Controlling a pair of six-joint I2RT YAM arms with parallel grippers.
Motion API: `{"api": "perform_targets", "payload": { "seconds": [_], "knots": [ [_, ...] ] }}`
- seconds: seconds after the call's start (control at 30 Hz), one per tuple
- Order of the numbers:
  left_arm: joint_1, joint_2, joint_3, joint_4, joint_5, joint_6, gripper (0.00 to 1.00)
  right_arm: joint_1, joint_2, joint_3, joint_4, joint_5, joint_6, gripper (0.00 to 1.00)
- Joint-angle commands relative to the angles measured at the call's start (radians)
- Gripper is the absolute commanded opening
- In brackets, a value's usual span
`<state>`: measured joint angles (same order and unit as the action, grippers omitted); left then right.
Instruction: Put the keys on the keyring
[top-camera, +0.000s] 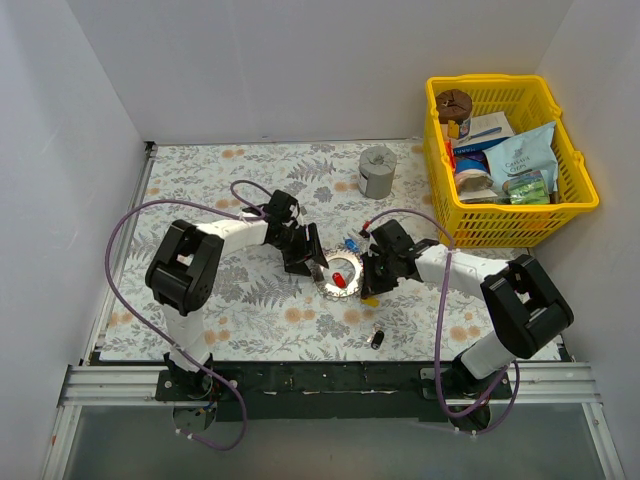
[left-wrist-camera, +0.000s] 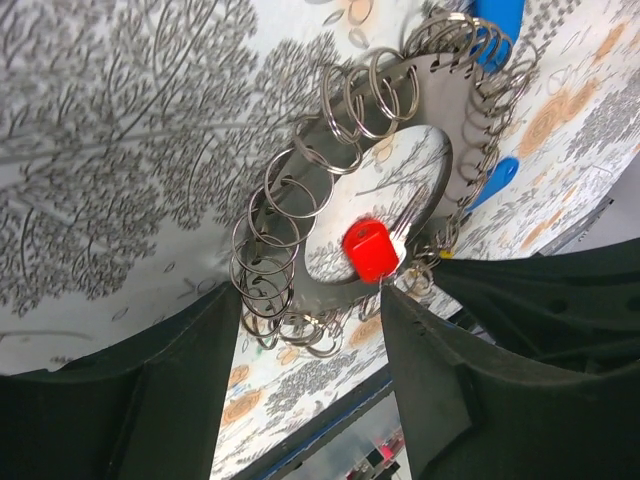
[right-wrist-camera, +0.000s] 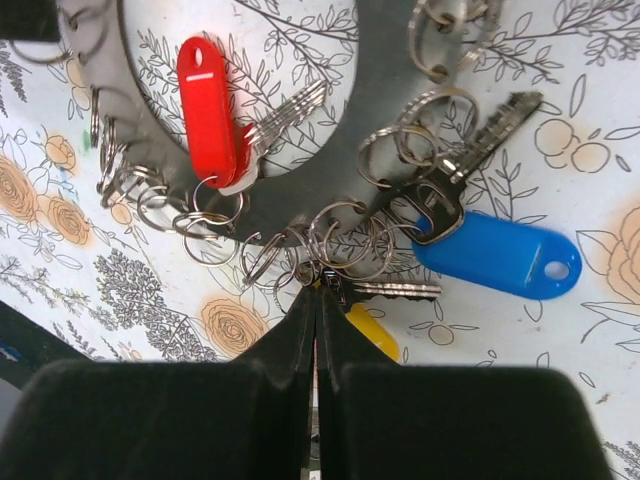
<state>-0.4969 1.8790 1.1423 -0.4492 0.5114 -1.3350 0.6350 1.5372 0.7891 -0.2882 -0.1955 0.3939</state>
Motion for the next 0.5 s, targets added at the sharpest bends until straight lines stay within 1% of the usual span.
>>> {"api": "perform_targets", "payload": {
  "seconds": [0.0, 0.1, 0.47],
  "knots": [
    [-0.002, 0.032, 0.06, 0.0, 0.003, 0.016, 0.57, 0.008, -0.015, -0.022, 0.012, -0.038, 0.014, 0.01],
    [-0.002, 0.046, 0.085, -0.014, -0.001, 0.023, 0.57, 0.012, -0.022, -0.024, 0.009, -0.035, 0.017, 0.01],
    [-0.002, -0.033, 0.079, -0.109, -0.149, 0.091, 0.58, 0.015, -0.1, 0.045, -0.071, 0.036, -0.006, 0.01]
  ]
}}
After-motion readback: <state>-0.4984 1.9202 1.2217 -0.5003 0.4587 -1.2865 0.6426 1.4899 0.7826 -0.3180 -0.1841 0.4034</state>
